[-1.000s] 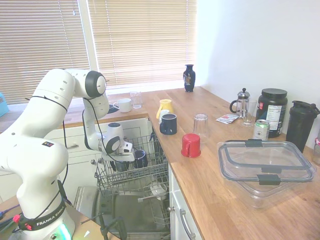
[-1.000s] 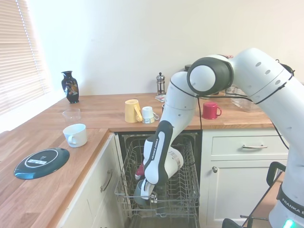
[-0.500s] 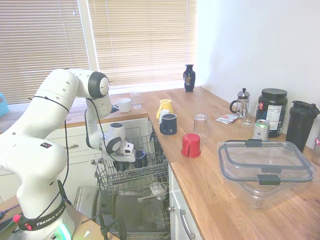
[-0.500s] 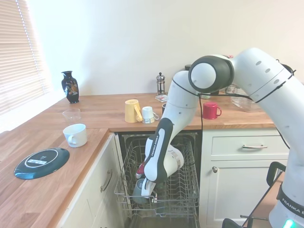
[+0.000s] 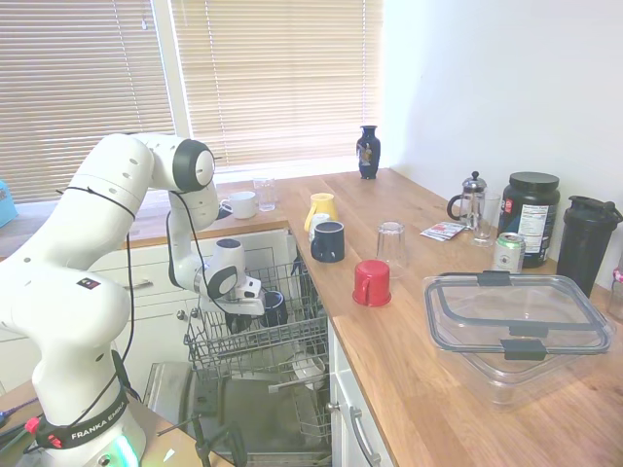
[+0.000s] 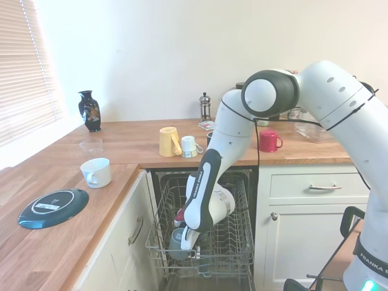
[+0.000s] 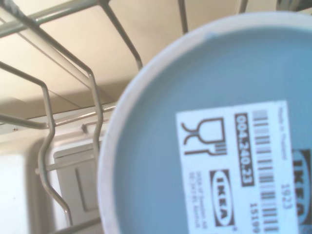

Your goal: Unload a mug from dishwasher

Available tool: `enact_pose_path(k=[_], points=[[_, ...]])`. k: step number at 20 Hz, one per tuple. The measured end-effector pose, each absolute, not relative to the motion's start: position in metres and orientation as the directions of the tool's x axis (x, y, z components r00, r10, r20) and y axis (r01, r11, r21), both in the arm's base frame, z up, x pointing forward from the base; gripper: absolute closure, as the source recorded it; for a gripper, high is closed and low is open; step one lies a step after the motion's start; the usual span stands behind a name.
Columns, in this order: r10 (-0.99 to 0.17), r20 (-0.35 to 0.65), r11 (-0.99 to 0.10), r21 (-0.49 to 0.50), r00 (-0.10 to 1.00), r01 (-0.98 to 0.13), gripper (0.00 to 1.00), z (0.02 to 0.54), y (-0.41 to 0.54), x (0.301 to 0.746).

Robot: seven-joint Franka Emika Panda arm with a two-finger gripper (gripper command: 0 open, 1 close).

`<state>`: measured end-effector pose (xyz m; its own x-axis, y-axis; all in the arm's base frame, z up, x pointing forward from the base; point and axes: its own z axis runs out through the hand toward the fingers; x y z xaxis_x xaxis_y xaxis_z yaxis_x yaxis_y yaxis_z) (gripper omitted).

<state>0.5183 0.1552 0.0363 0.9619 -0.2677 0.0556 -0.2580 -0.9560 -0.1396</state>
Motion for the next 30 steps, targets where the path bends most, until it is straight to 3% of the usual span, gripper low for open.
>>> enact_pose_path(k=[14,30], points=[[-0.309,0.093,-0.945,-0.145,0.947,-0.294,1.00,0.077,0.160,0.516],[-0.394,0.191,-0.918,-0.119,0.899,-0.377,1.00,0.231,0.122,0.494]])
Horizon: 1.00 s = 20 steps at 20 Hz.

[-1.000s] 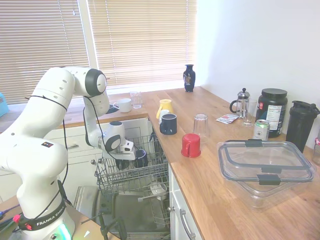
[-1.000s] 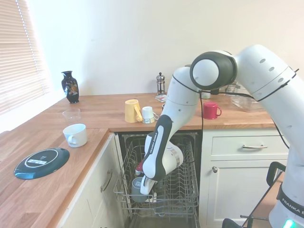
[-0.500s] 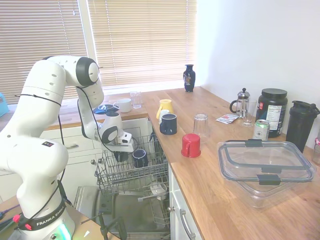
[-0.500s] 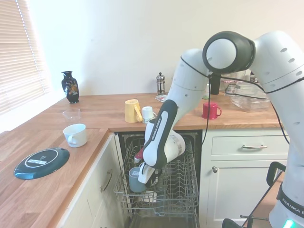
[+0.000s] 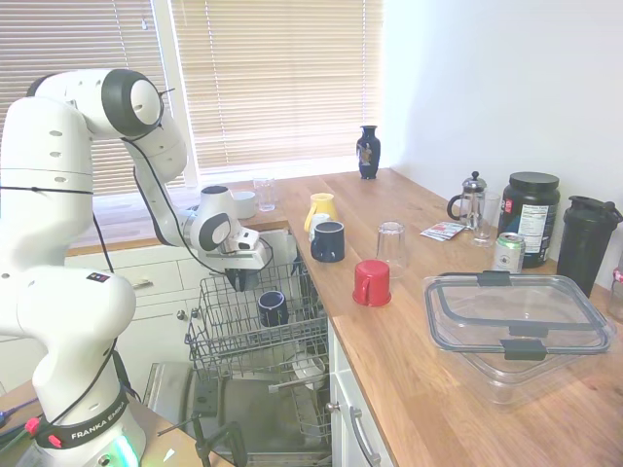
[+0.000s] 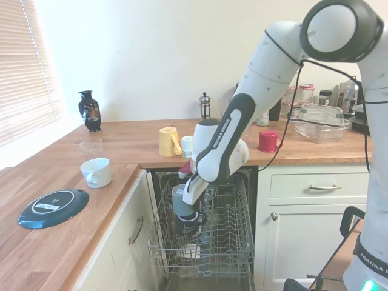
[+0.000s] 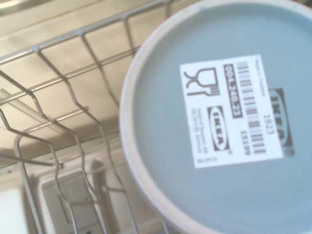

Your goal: Unload a mug from dishwasher

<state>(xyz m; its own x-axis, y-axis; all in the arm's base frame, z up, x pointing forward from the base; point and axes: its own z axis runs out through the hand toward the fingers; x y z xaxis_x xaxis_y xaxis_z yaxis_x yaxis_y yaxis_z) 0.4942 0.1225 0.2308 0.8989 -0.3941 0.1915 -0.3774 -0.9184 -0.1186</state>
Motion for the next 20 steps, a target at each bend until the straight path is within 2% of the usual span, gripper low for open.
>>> enact_pose_path(k=[13,20], points=[[-0.537,0.208,-0.843,-0.115,0.817,-0.525,1.00,0.343,0.068,0.461],[-0.633,0.183,-0.774,-0.144,0.752,-0.617,1.00,0.363,0.046,0.467]])
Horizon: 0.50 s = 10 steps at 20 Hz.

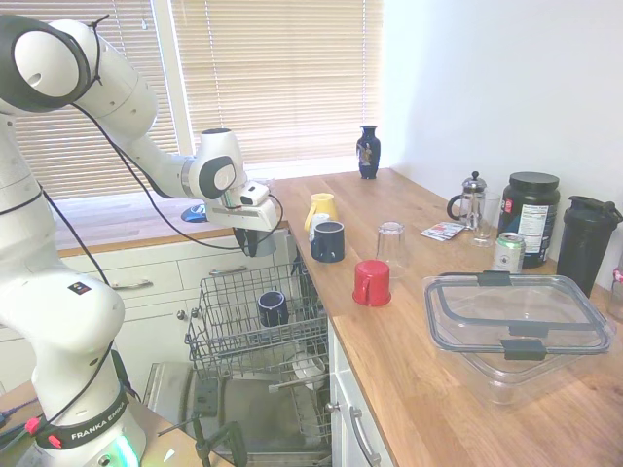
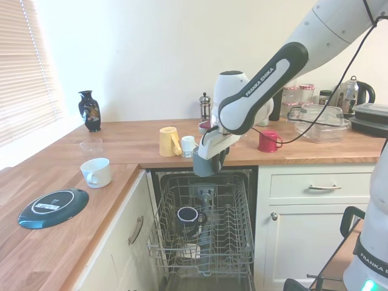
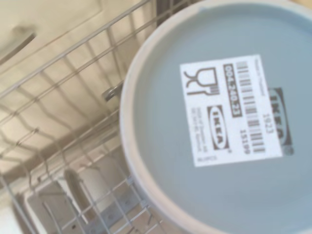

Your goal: Unload a mug from dishwasher

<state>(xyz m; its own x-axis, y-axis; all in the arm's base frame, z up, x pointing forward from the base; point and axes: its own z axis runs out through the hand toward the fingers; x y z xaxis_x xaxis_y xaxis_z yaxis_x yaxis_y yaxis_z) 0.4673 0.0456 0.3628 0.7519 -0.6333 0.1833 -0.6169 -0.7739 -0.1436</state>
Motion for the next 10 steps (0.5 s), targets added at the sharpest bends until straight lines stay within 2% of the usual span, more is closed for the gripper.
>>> enact_pose_path(k=[10], points=[[-0.717,0.136,-0.697,-0.171,0.684,-0.696,1.00,0.354,-0.012,0.467]])
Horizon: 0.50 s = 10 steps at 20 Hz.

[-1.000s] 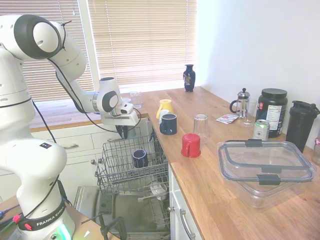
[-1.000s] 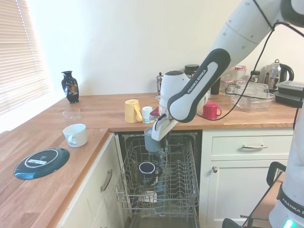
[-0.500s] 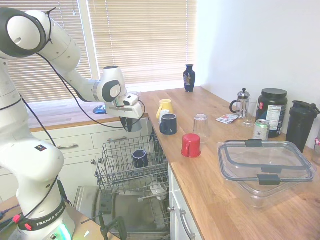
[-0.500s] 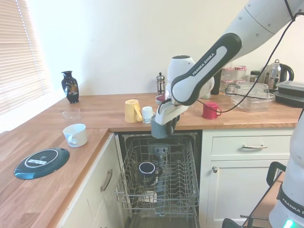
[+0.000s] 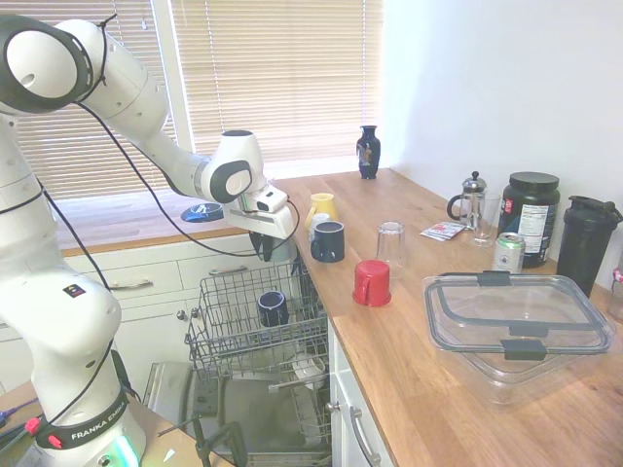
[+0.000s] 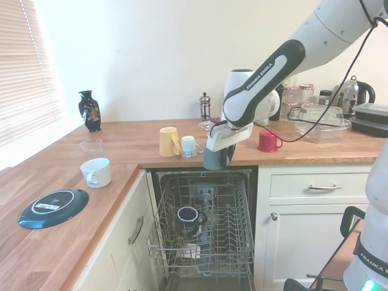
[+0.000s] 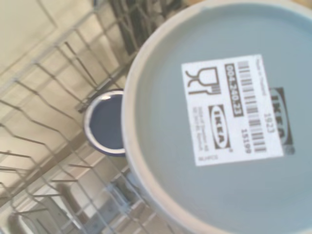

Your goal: Unload a mug from dishwasher

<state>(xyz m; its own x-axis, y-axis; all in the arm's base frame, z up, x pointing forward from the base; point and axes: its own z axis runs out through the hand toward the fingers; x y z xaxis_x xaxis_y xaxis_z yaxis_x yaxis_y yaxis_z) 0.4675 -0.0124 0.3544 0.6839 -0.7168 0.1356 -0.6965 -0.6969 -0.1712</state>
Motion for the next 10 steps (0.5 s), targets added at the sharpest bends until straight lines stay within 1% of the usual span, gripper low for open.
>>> enact_pose_path(k=[10], points=[[-0.746,0.132,-0.666,-0.169,0.653,-0.727,1.00,0.348,-0.091,0.451]])
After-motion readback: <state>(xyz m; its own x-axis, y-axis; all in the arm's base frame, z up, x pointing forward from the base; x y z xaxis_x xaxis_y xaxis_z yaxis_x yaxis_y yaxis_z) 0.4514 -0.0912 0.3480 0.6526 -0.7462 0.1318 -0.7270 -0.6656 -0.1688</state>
